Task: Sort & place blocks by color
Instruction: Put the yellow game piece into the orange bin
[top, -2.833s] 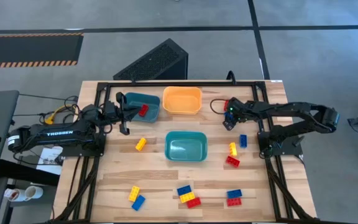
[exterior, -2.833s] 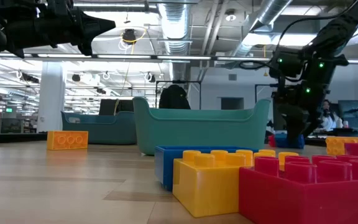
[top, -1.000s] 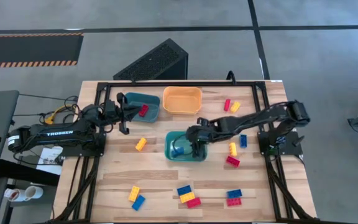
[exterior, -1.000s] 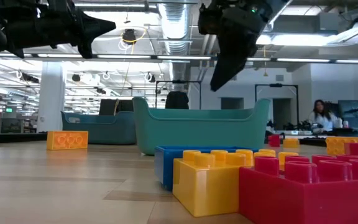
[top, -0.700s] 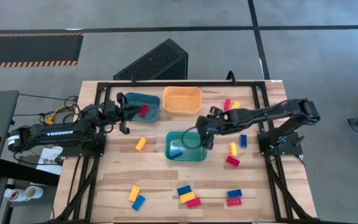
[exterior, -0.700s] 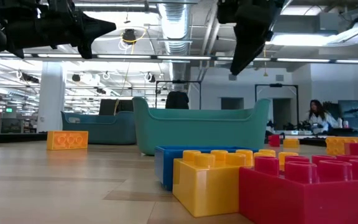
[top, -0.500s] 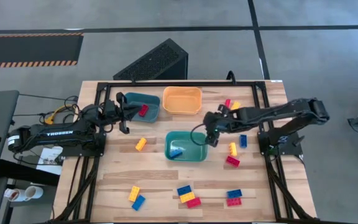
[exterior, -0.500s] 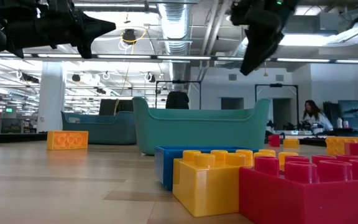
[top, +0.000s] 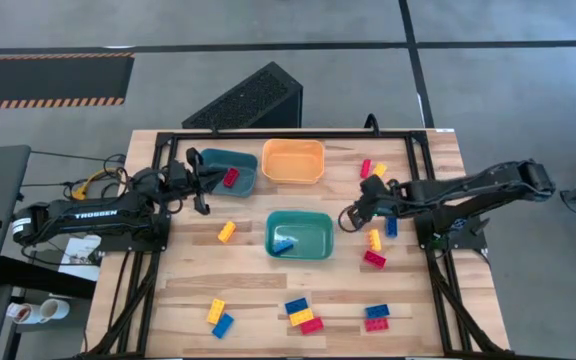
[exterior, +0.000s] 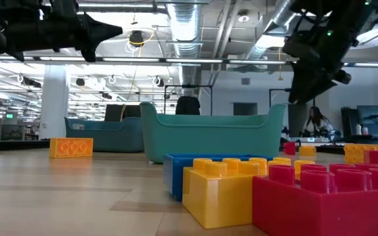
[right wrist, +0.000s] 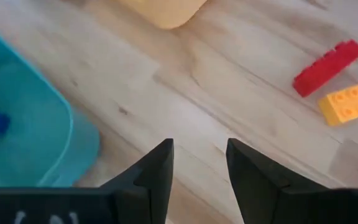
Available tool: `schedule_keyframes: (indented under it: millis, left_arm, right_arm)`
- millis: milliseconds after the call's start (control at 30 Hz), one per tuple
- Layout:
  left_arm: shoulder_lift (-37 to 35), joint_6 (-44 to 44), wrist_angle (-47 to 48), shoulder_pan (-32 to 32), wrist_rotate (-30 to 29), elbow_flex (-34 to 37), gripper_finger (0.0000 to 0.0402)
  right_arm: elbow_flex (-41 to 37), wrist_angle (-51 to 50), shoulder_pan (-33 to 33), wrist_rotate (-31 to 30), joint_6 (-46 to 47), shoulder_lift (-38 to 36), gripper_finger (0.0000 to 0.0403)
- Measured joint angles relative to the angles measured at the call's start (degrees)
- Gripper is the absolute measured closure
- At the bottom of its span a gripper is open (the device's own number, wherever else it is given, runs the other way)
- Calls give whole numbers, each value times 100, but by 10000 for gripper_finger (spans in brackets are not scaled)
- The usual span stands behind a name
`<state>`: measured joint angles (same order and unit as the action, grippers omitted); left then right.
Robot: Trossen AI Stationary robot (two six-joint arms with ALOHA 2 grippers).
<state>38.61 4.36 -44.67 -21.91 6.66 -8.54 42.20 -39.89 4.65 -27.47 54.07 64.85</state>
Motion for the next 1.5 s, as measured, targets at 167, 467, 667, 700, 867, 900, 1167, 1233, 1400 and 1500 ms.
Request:
schedule_keyframes:
  millis: [167, 467, 667, 700, 867, 900, 1167, 1233, 1400, 1500]
  left_arm:
    - [3, 747, 1134, 2, -42, 2, 401]
    - [52, 2164, 2539, 160, 620, -272, 400]
    - [516, 2136, 4981, 842, -126, -1184, 366]
    - [631, 2185, 5309, 960, -97, -1321, 357]
    - [1359, 2262, 6858, 1363, -67, -2011, 304]
    - [1519, 2261, 7121, 1397, -88, -2139, 294]
    - [2759, 2336, 8019, 1706, -144, -2636, 185]
    - [3063, 2528, 8002, 1705, -81, -2687, 156]
    - [3902, 3022, 7944, 1709, 237, -2736, 114]
    - [4380, 2884, 7898, 1698, 173, -2772, 118]
  right_arm:
    - [-328, 1246, 745, -1733, 364, 81, 246]
    - [-378, 2579, 1374, -3011, -1137, 354, 277]
    - [-378, 2559, 1273, -3033, -1363, 325, 290]
    - [-378, 2561, 1238, -3029, -1363, 325, 290]
    - [-378, 2563, 1214, -2978, -1363, 325, 291]
    - [-378, 2565, 1223, -2975, -1363, 325, 291]
    - [-378, 2591, 1236, -2943, -1363, 325, 292]
    - [-378, 2589, 1263, -2943, -1366, 325, 292]
    - [-376, 2561, 1260, -2939, -1381, 327, 292]
    - [-374, 2563, 1258, -2939, -1388, 327, 292]
